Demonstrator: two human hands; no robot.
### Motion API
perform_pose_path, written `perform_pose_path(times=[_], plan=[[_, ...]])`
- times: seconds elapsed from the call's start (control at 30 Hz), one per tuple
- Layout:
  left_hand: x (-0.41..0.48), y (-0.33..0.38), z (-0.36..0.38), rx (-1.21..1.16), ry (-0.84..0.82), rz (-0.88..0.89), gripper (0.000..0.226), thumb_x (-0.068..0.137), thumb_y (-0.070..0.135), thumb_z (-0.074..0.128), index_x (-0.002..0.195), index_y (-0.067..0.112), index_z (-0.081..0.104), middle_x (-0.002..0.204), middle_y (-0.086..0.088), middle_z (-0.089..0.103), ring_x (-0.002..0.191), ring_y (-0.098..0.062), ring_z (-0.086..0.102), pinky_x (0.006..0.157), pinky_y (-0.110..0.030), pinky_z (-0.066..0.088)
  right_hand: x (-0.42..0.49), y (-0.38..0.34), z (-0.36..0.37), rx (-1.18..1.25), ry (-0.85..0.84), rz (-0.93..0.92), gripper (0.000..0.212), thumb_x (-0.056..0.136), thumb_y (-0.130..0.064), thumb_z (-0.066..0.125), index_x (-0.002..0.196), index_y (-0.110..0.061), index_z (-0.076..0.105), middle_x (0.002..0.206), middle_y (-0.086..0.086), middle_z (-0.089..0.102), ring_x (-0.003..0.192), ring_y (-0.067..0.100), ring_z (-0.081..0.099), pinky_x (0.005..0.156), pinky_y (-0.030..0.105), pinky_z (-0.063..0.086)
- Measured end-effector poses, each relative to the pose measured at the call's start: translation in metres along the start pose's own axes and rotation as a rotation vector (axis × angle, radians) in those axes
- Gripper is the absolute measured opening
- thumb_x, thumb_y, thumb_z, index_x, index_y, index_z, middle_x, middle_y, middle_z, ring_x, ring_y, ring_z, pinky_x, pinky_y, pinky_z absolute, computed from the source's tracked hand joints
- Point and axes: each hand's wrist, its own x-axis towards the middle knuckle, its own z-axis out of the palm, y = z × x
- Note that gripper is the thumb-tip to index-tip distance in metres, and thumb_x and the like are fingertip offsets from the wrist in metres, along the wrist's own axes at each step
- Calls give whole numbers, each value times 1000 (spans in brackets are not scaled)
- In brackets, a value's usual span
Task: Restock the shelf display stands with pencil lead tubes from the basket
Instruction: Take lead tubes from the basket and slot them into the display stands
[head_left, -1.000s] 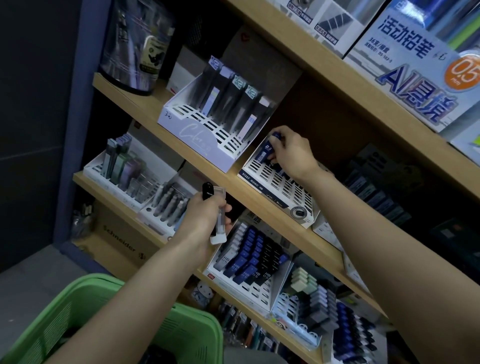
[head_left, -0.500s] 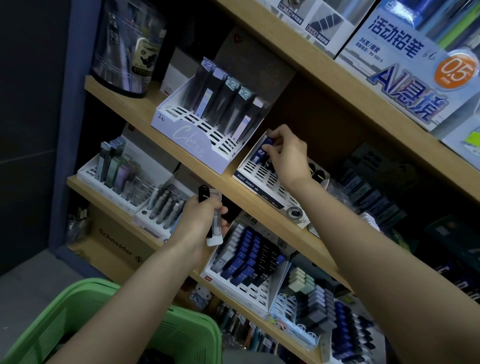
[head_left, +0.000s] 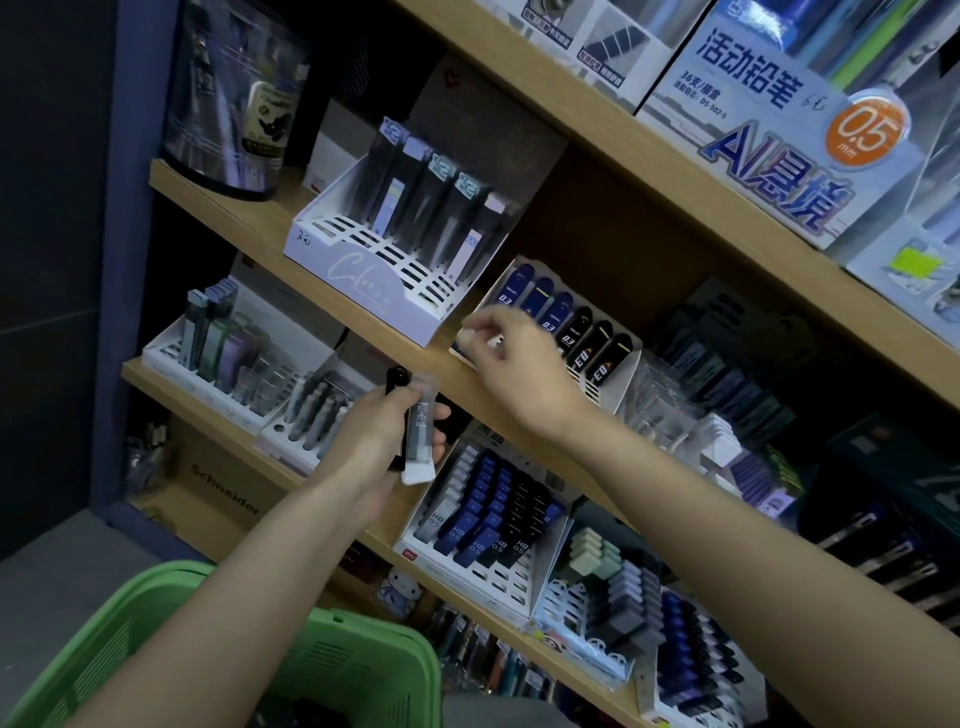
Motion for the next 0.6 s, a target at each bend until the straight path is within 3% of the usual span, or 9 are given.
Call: perform_pose_path(times=[0.07,0.13,0.23,0.37,0.53,0.6], plan=[[0,-2,0,51,-28,22,15,100,19,45,94,13,57,78,-7,65,58,-17,54,58,-29,48,-7,-2,6,140,-224,136,32,96,-28,53,122,-9,57,96,-10,55,82,2,51,63,4,41],[0,-4,1,96,-46,34,16,100,22,45,100,12,58,76,-5,65,57,-14,56,55,-27,49,-12,-3,8,322,-329,242,30,92,-24,60,117,-8,59,87,-5,60,77,5,56,57,7,45],[-2,-7,1,115,-59,33,18,100,21,44,109,12,57,73,-4,62,58,-14,56,51,-24,50,-16,-4,4,403,-352,270,22,87,-15,66,107,-8,65,78,-6,61,71,2,58,58,10,49],[-7,-10,5,118,-73,38,20,100,25,43,105,14,59,68,-4,61,50,-11,58,49,-23,53,-26,-5,-4,458,-393,326,16,85,-9,68,100,-12,63,79,-5,62,67,1,59,63,12,51],[-9,-13,10,119,-31,-3,18,100,28,43,94,15,55,77,-11,63,60,-20,59,73,-40,54,-39,-4,-17,553,-293,384,12,90,-8,61,94,-14,52,83,4,61,71,9,60,63,14,53],[-11,-15,13,147,-33,-10,19,100,27,42,96,13,54,77,-11,63,57,-19,60,67,-36,56,-46,0,-21,623,-219,398,13,91,-7,60,97,-13,50,92,13,62,74,16,64,71,23,56]])
